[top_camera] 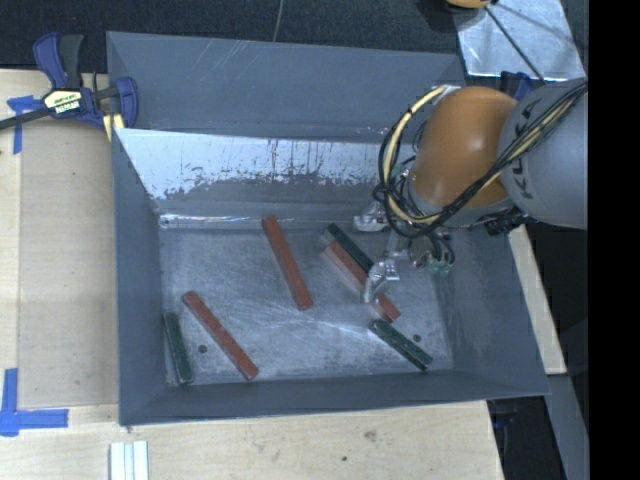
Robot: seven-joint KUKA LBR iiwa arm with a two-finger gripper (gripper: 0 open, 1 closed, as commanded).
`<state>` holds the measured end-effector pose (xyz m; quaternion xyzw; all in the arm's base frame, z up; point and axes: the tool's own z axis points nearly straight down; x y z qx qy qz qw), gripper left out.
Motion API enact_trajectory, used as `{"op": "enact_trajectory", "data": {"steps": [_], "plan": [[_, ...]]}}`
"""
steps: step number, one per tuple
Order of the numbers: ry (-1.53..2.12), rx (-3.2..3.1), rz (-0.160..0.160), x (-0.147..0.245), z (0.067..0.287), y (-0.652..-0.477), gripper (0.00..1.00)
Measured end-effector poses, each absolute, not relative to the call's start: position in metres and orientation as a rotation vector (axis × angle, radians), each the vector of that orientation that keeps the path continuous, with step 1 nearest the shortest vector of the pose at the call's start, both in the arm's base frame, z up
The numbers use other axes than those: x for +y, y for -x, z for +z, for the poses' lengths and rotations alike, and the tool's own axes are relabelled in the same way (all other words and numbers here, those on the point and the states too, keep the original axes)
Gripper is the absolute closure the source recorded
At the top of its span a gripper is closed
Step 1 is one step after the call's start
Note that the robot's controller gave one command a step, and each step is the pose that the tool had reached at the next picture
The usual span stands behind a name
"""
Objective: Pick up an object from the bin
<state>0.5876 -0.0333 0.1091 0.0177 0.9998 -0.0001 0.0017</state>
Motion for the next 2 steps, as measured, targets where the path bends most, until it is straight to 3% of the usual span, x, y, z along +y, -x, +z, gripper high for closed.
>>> {"op": "enact_trajectory", "data": {"steps": [1,2], "plan": [[0.263,3.109,-0.003,-0.0247,0.0777,-0.6265,1.00],[0.262,3.110,-0.002,-0.0248,0.0777,-0.6265,1.00]]}}
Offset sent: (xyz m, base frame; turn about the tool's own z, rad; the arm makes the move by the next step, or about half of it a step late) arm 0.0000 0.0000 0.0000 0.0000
